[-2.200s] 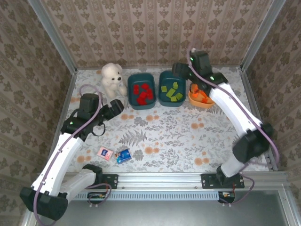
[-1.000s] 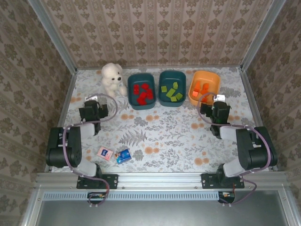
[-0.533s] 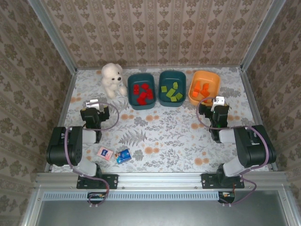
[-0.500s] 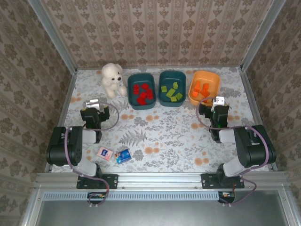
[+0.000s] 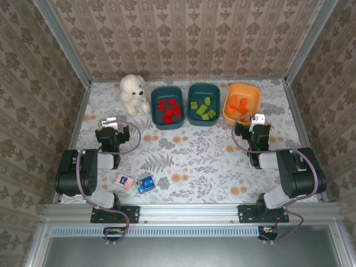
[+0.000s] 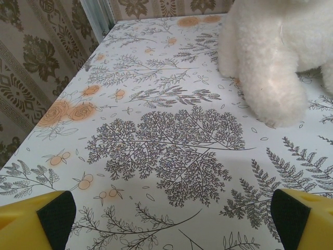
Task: Sort the legos into containers by color
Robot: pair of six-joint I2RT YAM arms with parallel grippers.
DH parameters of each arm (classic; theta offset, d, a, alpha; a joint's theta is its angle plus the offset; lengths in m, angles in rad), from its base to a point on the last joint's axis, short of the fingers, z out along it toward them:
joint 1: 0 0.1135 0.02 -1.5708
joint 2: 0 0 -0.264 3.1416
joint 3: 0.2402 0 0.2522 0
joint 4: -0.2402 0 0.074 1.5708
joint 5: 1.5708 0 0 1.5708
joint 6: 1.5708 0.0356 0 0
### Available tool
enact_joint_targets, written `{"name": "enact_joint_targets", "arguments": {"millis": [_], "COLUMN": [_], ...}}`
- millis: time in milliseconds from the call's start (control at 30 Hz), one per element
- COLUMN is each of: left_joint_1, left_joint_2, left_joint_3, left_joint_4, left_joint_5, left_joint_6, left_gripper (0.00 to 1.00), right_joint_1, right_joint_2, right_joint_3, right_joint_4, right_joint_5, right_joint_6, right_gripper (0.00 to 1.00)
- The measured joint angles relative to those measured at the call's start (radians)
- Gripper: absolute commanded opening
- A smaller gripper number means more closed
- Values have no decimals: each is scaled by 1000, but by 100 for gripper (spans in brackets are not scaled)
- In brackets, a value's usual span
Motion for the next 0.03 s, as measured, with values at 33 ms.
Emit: {"name": "enact_joint_targets", "arguments": {"millis": [33], "left_joint_1": [0], "left_joint_2": [0], "left_joint_3": [0], "left_joint_4": [0], "left_joint_5": [0], "left_joint_6": [0], "left_gripper": [100], "right_joint_1": [0], "right_joint_2": [0], "right_joint_3": [0], "right_joint_4": [0], "right_joint_5": [0], "right_joint_6": [0], "right_gripper": [100]}}
